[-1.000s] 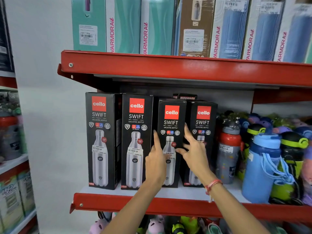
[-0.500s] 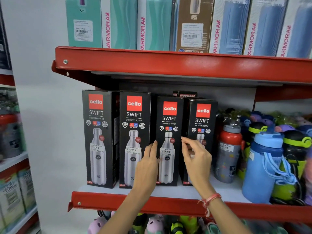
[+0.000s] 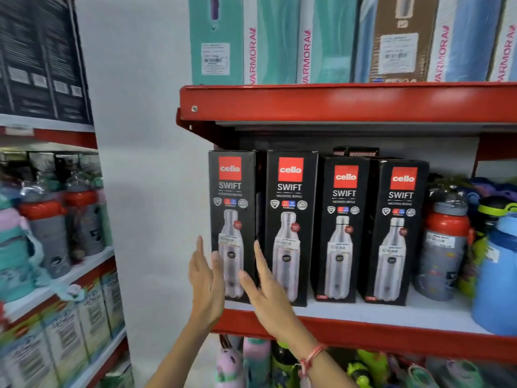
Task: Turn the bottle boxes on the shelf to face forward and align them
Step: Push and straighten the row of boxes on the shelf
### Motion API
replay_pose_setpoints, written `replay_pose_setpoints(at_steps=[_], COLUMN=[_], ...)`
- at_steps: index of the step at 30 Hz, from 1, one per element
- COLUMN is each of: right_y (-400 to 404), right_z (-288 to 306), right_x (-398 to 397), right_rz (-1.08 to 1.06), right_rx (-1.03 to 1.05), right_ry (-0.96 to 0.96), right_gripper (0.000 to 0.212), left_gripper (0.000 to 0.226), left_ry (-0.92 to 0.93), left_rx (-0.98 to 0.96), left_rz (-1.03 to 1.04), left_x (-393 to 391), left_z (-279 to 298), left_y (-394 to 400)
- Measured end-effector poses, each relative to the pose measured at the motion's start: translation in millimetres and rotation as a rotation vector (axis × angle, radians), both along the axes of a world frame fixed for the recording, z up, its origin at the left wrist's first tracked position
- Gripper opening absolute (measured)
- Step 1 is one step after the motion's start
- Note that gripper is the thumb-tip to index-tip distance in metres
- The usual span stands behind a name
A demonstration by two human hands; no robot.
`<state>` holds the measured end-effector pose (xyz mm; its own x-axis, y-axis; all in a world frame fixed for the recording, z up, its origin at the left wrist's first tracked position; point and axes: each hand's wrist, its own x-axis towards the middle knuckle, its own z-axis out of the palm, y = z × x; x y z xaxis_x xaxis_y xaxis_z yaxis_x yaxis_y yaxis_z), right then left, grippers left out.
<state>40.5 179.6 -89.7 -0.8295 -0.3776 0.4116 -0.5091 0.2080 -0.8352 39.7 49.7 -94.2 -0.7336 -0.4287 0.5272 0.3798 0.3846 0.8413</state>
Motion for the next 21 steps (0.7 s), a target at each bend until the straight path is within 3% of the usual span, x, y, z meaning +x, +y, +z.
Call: replay_pose_setpoints(at_steps=[2,4,8,12,21], right_y=[-20.2,-32.7,-39.1,-32.5,-21.1], right_z=[2.3,4.5,3.5,-2.4,-4.8], right_x=[2.0,1.4,4.8,14.7,35.5], right_rz=[-0.013,-0.065,-0.129,-0.169,-0.186], right_rx=[-0.052,-0.099,-0.126,-0.101,-0.094], right_ry=[-0.040,-0.076,-0.094,-0.066,-0.052], right_gripper=[0.073,0.073,0.071,0.068,0.061], left_gripper=[0.054,0.059,0.051,0.060,0.046], left_ry=[-0.069,-0.157,-0.214,-0.149,-0.128], left_rx=[0.078,0.076,0.006,-0.055,-0.162], left_rz=[-0.259,-0.357,-0.369,-0.362,-0.300], left_x=[-0.5,0.8,10.1,22.3,47.9], left_z=[1.4,2.0,-0.6,-9.0,-14.1], left_y=[-15.8,-26.8,-43.5,-53.7,-53.7])
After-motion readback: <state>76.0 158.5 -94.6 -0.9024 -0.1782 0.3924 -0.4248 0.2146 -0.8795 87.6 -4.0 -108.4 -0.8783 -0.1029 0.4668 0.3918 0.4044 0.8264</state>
